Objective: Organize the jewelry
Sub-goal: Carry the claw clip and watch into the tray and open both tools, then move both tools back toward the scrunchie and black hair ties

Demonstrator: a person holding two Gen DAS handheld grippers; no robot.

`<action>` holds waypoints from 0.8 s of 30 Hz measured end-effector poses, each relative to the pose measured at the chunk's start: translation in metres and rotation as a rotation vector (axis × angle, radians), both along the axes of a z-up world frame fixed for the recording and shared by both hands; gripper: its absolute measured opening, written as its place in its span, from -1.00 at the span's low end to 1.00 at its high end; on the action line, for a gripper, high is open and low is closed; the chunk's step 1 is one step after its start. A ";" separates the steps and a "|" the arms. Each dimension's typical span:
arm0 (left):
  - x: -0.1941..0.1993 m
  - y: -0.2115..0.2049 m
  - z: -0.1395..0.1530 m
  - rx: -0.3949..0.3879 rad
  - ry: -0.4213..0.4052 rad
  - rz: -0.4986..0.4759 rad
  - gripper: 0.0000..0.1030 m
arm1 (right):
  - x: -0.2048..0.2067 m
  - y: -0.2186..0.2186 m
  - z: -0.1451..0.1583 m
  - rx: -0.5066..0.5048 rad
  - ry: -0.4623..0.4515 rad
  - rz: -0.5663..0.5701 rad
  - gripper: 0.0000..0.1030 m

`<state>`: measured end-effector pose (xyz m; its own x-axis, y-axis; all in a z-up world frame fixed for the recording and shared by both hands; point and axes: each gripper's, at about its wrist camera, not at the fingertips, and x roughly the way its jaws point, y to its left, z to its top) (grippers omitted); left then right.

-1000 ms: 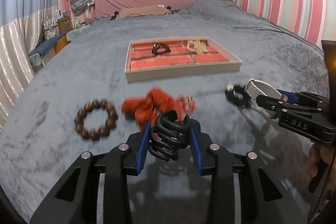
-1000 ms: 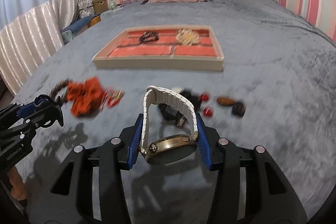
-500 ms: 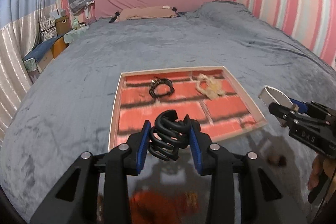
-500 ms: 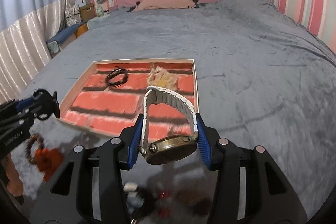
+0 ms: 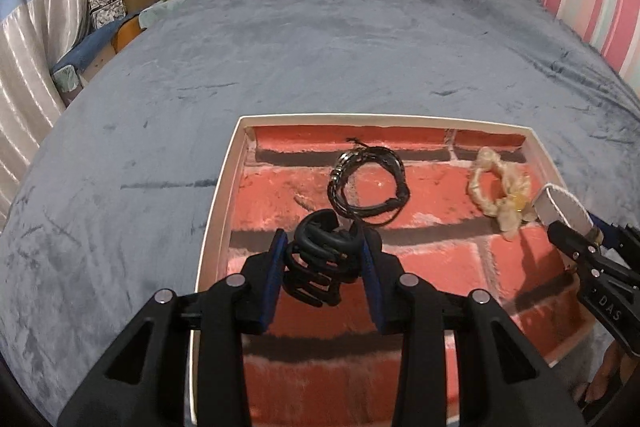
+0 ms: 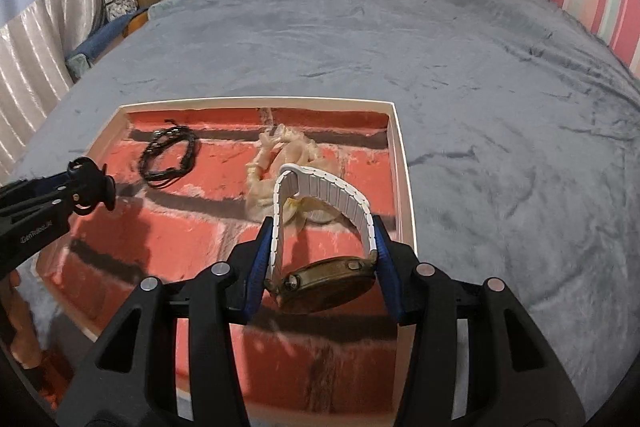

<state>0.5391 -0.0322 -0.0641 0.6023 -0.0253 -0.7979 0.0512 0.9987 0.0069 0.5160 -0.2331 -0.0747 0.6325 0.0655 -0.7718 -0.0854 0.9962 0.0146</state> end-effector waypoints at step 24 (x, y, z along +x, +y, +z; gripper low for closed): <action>-0.004 0.007 0.010 0.022 -0.033 0.007 0.23 | -0.011 -0.008 0.017 0.033 -0.057 0.023 0.42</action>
<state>0.5352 -0.0255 -0.0539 0.6280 -0.0039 -0.7782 0.0438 0.9986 0.0303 0.5053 -0.2406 -0.0573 0.6737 0.1052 -0.7314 -0.1097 0.9931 0.0418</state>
